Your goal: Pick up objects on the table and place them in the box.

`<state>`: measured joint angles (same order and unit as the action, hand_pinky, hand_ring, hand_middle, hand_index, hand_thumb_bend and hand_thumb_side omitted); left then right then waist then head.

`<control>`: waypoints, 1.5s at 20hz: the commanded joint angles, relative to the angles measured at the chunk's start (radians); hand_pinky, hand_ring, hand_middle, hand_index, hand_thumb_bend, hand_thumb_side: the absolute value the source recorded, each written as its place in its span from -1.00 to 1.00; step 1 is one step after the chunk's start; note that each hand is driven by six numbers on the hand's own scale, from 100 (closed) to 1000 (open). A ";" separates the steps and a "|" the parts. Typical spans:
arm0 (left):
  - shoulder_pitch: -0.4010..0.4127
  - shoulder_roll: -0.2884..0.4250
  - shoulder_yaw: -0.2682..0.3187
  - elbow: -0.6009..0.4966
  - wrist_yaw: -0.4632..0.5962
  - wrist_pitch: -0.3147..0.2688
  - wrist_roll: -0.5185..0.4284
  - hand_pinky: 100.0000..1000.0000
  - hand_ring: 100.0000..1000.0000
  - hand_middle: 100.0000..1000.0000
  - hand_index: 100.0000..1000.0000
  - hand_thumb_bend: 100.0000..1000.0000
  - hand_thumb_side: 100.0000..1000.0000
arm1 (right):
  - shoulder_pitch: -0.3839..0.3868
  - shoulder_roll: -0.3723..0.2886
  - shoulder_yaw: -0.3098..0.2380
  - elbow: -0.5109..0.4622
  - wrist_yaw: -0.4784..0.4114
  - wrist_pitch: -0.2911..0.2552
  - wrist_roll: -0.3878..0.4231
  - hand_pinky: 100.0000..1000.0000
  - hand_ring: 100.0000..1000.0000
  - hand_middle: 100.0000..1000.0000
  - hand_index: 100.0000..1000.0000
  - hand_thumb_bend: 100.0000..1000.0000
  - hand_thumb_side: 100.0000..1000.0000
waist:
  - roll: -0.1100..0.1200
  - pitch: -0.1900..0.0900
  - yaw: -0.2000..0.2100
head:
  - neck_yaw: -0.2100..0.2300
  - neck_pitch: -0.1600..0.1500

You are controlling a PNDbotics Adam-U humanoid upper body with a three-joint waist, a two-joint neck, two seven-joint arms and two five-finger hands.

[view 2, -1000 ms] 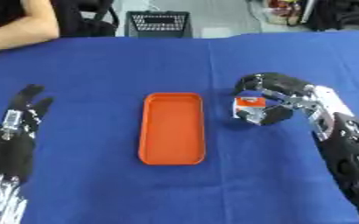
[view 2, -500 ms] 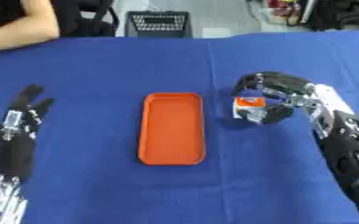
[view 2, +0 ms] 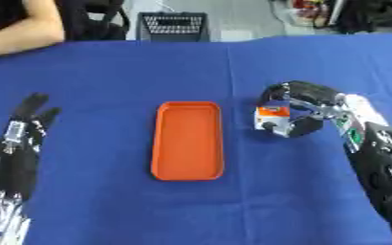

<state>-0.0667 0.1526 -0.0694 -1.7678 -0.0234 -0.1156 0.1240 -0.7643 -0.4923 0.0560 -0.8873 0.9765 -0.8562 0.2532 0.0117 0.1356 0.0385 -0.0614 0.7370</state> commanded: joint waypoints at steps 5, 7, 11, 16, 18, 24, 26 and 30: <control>-0.008 0.002 -0.001 -0.015 0.003 0.000 -0.001 1.00 0.78 0.91 1.00 -0.55 1.00 | -0.025 -0.021 -0.020 0.034 0.049 -0.051 0.028 0.52 0.46 0.41 0.57 -0.51 0.26 | 0.001 -0.012 -0.002 | -0.009 -0.013; -0.008 0.002 -0.001 -0.016 0.003 0.000 -0.001 1.00 0.78 0.91 1.00 -0.55 1.00 | -0.027 -0.020 -0.025 0.048 0.063 -0.051 0.023 0.52 0.46 0.40 0.57 -0.48 0.26 | 0.001 -0.012 -0.002 | -0.009 -0.013; -0.008 0.002 -0.001 -0.016 0.003 0.000 -0.001 1.00 0.79 0.91 1.00 -0.55 1.00 | -0.027 -0.019 -0.031 0.067 0.091 -0.051 0.008 0.52 0.45 0.40 0.57 -0.45 0.26 | 0.001 -0.012 -0.002 | -0.009 -0.013; -0.008 0.002 -0.001 -0.016 0.003 0.000 -0.001 1.00 0.79 0.92 1.00 -0.55 1.00 | -0.026 -0.019 -0.031 0.072 0.108 -0.051 -0.012 0.52 0.45 0.40 0.57 -0.45 0.26 | 0.001 -0.012 -0.003 | -0.009 -0.014; -0.008 0.002 -0.001 -0.016 0.003 0.001 -0.001 1.00 0.79 0.92 1.00 -0.55 1.00 | -0.027 -0.020 -0.030 0.075 0.114 -0.051 -0.016 0.52 0.46 0.41 0.58 -0.44 0.27 | 0.001 -0.012 -0.003 | -0.010 -0.014; -0.008 0.002 -0.002 -0.016 0.003 0.001 -0.001 1.00 0.79 0.92 1.00 -0.55 1.00 | -0.025 -0.026 -0.019 0.096 0.132 -0.051 0.005 0.55 0.51 0.51 0.77 -0.39 0.26 | 0.000 -0.012 -0.002 | -0.009 -0.013; -0.008 0.002 -0.001 -0.016 0.003 0.001 0.000 1.00 0.79 0.92 1.00 -0.55 1.00 | -0.022 -0.030 -0.012 0.103 0.135 -0.051 0.030 0.55 0.52 0.55 0.82 -0.54 0.41 | -0.001 -0.012 -0.002 | -0.007 -0.013; -0.009 0.003 -0.001 -0.015 0.003 0.001 -0.001 1.00 0.79 0.92 1.00 -0.55 1.00 | -0.018 -0.038 -0.004 0.108 0.126 -0.051 0.095 0.62 0.63 0.70 0.97 -0.19 0.21 | -0.001 -0.012 -0.002 | -0.006 -0.012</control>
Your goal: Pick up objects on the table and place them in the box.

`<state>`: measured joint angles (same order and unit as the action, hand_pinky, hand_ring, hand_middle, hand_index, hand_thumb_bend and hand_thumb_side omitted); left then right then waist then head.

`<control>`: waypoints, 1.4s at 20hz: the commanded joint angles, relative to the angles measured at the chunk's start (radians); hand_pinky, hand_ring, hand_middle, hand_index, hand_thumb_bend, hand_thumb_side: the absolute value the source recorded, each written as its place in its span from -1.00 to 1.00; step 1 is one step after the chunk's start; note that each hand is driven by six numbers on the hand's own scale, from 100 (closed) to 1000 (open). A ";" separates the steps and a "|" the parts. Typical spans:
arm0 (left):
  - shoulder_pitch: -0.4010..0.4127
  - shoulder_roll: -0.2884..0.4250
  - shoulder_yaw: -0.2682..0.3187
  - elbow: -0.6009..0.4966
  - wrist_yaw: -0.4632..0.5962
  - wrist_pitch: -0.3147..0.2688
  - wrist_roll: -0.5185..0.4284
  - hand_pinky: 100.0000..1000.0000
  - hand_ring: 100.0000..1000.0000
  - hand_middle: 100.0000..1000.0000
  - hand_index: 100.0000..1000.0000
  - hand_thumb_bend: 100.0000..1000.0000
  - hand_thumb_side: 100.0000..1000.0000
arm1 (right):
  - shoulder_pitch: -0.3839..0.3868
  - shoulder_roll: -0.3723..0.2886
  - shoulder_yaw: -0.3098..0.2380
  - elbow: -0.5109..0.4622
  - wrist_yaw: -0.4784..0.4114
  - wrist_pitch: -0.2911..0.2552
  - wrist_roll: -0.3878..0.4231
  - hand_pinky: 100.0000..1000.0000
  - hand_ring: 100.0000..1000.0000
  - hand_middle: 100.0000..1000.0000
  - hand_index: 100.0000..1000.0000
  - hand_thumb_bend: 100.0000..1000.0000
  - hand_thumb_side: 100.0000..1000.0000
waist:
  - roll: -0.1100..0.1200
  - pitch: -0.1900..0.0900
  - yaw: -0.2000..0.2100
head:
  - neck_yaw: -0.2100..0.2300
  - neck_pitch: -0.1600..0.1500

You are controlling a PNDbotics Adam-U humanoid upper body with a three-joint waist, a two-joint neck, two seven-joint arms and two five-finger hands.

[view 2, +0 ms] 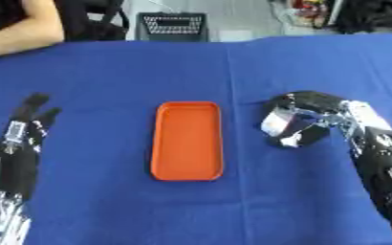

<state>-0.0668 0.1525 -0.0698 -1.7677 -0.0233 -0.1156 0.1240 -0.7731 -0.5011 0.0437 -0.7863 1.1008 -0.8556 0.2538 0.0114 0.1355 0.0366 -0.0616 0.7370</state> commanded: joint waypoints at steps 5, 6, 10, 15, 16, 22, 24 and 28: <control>-0.009 0.003 0.000 -0.015 0.002 0.000 0.000 1.00 0.79 0.92 1.00 -0.55 1.00 | -0.009 -0.040 0.005 -0.003 -0.042 -0.051 0.155 0.62 0.64 0.72 0.97 -0.22 0.18 | -0.001 -0.012 -0.001 | -0.005 -0.013; -0.009 0.003 0.000 -0.015 0.002 0.000 0.000 1.00 0.80 0.92 1.00 -0.55 1.00 | -0.010 -0.043 0.005 -0.005 -0.051 -0.051 0.164 0.62 0.64 0.72 0.97 -0.25 0.15 | -0.001 -0.012 -0.001 | -0.005 -0.013; -0.010 0.003 -0.001 -0.014 0.002 0.000 -0.001 1.00 0.80 0.93 1.00 -0.55 1.00 | -0.015 -0.055 0.007 -0.004 -0.071 -0.051 0.193 0.61 0.64 0.71 0.95 -0.40 0.02 | -0.003 -0.012 0.001 | -0.004 -0.013; -0.010 0.004 -0.001 -0.014 0.001 0.000 -0.001 1.00 0.80 0.93 1.00 -0.55 1.00 | -0.031 -0.074 0.022 -0.013 -0.065 -0.051 0.194 0.59 0.63 0.68 0.91 -0.60 -0.16 | -0.005 -0.012 0.004 | -0.001 -0.013; -0.010 0.004 -0.001 -0.014 0.001 0.000 -0.002 1.00 0.80 0.93 1.00 -0.55 1.00 | -0.035 -0.078 0.029 -0.014 -0.064 -0.051 0.190 0.58 0.62 0.67 0.90 -0.65 -0.18 | -0.006 -0.012 0.004 | 0.000 -0.013; -0.010 0.010 -0.002 -0.012 -0.001 0.001 -0.003 1.00 0.80 0.93 1.00 -0.55 1.00 | -0.053 -0.090 0.087 -0.015 -0.094 -0.051 0.192 0.54 0.54 0.59 0.82 -0.90 -0.23 | -0.012 -0.013 0.004 | 0.009 -0.010; -0.009 0.014 -0.002 -0.012 -0.002 0.001 -0.003 1.00 0.80 0.94 1.00 -0.55 1.00 | -0.061 -0.096 0.123 -0.022 -0.120 -0.051 0.203 0.51 0.50 0.55 0.79 -0.90 -0.30 | -0.017 -0.014 0.003 | 0.013 -0.007; -0.006 0.024 -0.002 -0.012 -0.004 0.001 -0.002 1.00 0.80 0.94 1.00 -0.55 1.00 | -0.078 -0.127 0.198 -0.073 -0.217 -0.051 0.226 0.44 0.37 0.44 0.70 -0.93 -0.31 | -0.028 -0.017 -0.001 | 0.024 -0.003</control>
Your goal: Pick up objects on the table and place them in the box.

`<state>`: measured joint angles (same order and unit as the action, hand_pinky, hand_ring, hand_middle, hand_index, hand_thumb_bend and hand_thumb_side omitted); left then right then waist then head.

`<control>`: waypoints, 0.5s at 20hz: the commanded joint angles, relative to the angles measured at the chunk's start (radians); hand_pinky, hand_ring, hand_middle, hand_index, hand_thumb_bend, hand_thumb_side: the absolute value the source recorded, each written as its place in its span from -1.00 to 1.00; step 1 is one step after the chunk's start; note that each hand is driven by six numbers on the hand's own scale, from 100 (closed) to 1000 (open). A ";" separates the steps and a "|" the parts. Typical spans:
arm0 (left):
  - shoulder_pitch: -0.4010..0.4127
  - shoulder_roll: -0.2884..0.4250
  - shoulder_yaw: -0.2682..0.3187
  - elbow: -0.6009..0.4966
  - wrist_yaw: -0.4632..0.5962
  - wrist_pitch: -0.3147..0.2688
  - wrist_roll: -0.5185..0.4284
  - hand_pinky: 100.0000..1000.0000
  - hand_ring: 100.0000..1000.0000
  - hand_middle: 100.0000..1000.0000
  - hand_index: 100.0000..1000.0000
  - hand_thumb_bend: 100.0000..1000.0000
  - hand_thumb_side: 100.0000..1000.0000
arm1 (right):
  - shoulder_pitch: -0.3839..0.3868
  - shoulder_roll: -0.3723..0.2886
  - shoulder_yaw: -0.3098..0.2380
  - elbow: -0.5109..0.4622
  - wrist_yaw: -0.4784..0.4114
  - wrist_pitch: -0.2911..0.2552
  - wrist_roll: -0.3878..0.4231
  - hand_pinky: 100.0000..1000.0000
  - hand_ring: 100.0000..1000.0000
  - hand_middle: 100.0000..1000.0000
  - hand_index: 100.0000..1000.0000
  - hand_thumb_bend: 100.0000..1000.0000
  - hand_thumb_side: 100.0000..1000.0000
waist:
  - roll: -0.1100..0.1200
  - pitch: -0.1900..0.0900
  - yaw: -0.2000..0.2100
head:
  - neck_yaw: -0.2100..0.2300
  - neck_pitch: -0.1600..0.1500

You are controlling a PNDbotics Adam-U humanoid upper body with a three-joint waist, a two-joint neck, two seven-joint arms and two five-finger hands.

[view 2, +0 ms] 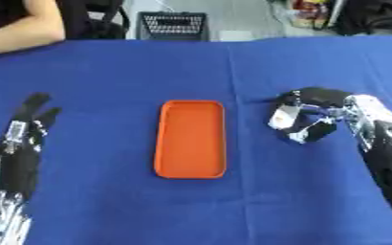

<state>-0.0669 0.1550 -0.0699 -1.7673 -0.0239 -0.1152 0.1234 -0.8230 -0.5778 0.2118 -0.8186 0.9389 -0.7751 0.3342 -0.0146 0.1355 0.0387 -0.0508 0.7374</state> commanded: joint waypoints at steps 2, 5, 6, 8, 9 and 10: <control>-0.005 0.023 -0.002 -0.012 -0.004 0.000 -0.002 1.00 0.80 0.94 1.00 -0.55 1.00 | -0.034 -0.063 0.040 -0.066 -0.104 -0.132 0.159 0.35 0.26 0.36 0.66 -0.95 -0.33 | -0.004 -0.018 -0.004 | 0.017 -0.003; -0.005 0.024 -0.001 -0.012 -0.004 0.000 -0.001 1.00 0.80 0.94 1.00 -0.55 1.00 | -0.037 -0.076 0.041 -0.095 -0.162 -0.132 0.181 0.06 0.07 0.22 0.58 -1.00 -0.35 | -0.005 -0.018 -0.005 | 0.020 -0.004; -0.005 0.025 -0.001 -0.012 -0.004 0.000 -0.001 1.00 0.80 0.94 1.00 -0.55 1.00 | -0.037 -0.078 0.041 -0.103 -0.177 -0.132 0.190 0.00 0.04 0.20 0.57 -1.00 -0.38 | -0.005 -0.018 -0.005 | 0.020 -0.005; -0.005 0.025 -0.001 -0.012 -0.004 0.000 -0.001 1.00 0.81 0.94 1.00 -0.56 1.00 | -0.036 -0.082 0.039 -0.118 -0.202 -0.132 0.208 -0.08 -0.01 0.18 0.55 -1.00 -0.38 | -0.005 -0.018 -0.006 | 0.021 -0.004; -0.005 0.025 -0.001 -0.012 -0.004 0.000 -0.002 1.00 0.81 0.94 1.00 -0.56 1.00 | -0.036 -0.084 0.037 -0.124 -0.214 -0.132 0.216 -0.08 0.00 0.18 0.56 -1.00 -0.38 | -0.005 -0.018 -0.006 | 0.022 -0.004; -0.005 0.025 -0.001 -0.012 -0.004 0.000 -0.002 1.00 0.81 0.94 1.00 -0.55 1.00 | -0.035 -0.086 0.035 -0.130 -0.225 -0.132 0.224 -0.09 -0.01 0.18 0.55 -1.00 -0.38 | -0.005 -0.018 -0.006 | 0.022 -0.004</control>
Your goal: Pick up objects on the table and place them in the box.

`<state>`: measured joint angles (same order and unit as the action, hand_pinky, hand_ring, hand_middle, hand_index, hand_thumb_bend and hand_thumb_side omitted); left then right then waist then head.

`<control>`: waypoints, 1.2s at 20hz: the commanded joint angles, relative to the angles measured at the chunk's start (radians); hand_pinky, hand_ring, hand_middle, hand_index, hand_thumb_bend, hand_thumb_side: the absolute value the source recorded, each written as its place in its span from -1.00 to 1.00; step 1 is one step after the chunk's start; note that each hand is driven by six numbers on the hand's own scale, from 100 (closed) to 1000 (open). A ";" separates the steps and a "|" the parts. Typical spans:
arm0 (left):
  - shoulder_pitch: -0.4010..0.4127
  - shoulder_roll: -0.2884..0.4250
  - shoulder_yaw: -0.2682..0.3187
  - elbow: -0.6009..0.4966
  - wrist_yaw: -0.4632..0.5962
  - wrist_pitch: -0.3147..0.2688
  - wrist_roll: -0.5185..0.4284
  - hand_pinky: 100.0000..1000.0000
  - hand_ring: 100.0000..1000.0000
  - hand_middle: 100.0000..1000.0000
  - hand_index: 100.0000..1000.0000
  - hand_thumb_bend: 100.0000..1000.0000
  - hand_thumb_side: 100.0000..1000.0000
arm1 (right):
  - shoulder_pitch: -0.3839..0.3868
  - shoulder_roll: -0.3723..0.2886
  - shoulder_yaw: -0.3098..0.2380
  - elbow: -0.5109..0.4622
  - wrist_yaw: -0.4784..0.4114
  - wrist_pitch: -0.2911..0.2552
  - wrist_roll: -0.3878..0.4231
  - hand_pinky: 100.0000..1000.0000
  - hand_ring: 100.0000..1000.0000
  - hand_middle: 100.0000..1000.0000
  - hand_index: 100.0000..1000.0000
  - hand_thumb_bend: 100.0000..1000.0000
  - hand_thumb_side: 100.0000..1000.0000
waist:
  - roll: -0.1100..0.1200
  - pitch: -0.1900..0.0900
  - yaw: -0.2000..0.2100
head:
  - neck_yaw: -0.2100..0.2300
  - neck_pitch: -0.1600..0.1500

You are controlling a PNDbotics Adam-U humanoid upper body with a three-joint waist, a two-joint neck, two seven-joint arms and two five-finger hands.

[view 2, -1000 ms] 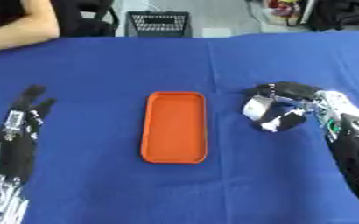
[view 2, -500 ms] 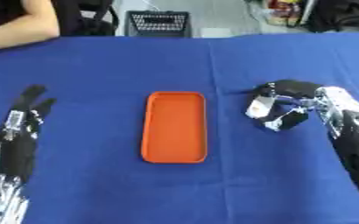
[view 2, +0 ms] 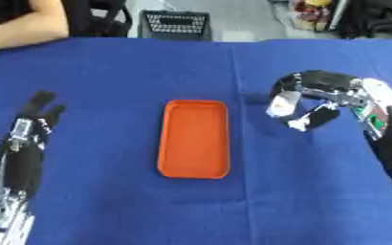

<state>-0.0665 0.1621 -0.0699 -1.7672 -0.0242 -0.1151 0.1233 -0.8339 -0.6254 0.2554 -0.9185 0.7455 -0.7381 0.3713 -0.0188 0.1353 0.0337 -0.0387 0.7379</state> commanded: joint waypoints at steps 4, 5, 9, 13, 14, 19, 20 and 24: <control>-0.005 0.018 -0.001 -0.012 -0.003 0.000 -0.002 1.00 0.81 0.95 1.00 -0.56 1.00 | -0.021 -0.053 -0.026 -0.083 -0.097 -0.169 0.200 -0.09 0.00 0.18 0.55 -1.00 -0.41 | 0.000 -0.017 -0.003 | 0.012 -0.008; -0.005 0.018 -0.001 -0.012 -0.003 0.001 -0.002 1.00 0.81 0.94 1.00 -0.56 1.00 | -0.021 -0.056 -0.030 -0.104 -0.120 -0.169 0.203 -0.09 0.00 0.18 0.55 -1.00 -0.41 | 0.000 -0.017 -0.004 | 0.012 -0.009; -0.004 0.018 -0.001 -0.012 -0.003 0.001 -0.001 1.00 0.81 0.95 1.00 -0.56 1.00 | -0.037 -0.050 -0.031 -0.181 -0.210 -0.169 0.238 -0.09 -0.01 0.18 0.55 -1.00 -0.44 | 0.002 -0.019 -0.006 | 0.012 -0.014; -0.005 0.016 -0.002 -0.012 -0.002 0.001 -0.003 1.00 0.81 0.95 1.00 -0.55 1.00 | -0.066 -0.020 -0.022 -0.225 -0.286 -0.169 0.301 -0.09 -0.02 0.17 0.55 -1.00 -0.46 | 0.003 -0.020 -0.003 | 0.008 -0.020; -0.005 0.016 -0.002 -0.012 -0.002 0.001 -0.003 1.00 0.81 0.95 1.00 -0.55 1.00 | -0.071 -0.015 -0.020 -0.232 -0.303 -0.169 0.318 -0.09 -0.02 0.17 0.55 -1.00 -0.46 | 0.003 -0.021 -0.002 | 0.007 -0.021; -0.005 0.014 -0.003 -0.011 -0.001 0.000 -0.003 1.00 0.82 0.96 1.00 -0.55 1.00 | -0.085 -0.002 -0.019 -0.259 -0.372 -0.169 0.386 -0.10 -0.02 0.17 0.55 -1.00 -0.46 | 0.001 -0.020 0.002 | 0.009 -0.025; -0.005 0.014 -0.003 -0.011 -0.001 0.000 -0.003 1.00 0.82 0.96 0.99 -0.55 1.00 | -0.087 0.000 -0.022 -0.261 -0.382 -0.169 0.396 -0.10 -0.02 0.17 0.55 -1.00 -0.46 | 0.001 -0.020 0.003 | 0.011 -0.026; -0.005 0.013 -0.005 -0.010 -0.001 0.000 -0.005 1.00 0.82 0.96 0.99 -0.55 1.00 | -0.103 0.033 -0.024 -0.262 -0.414 -0.169 0.437 -0.10 -0.02 0.17 0.55 -1.00 -0.44 | 0.004 -0.020 0.004 | 0.006 -0.028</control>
<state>-0.0663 0.1622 -0.0704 -1.7667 -0.0242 -0.1136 0.1211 -0.9084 -0.5861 0.2429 -1.1599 0.3460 -0.6098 0.4996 -0.0174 0.1327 0.0366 -0.0337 0.7200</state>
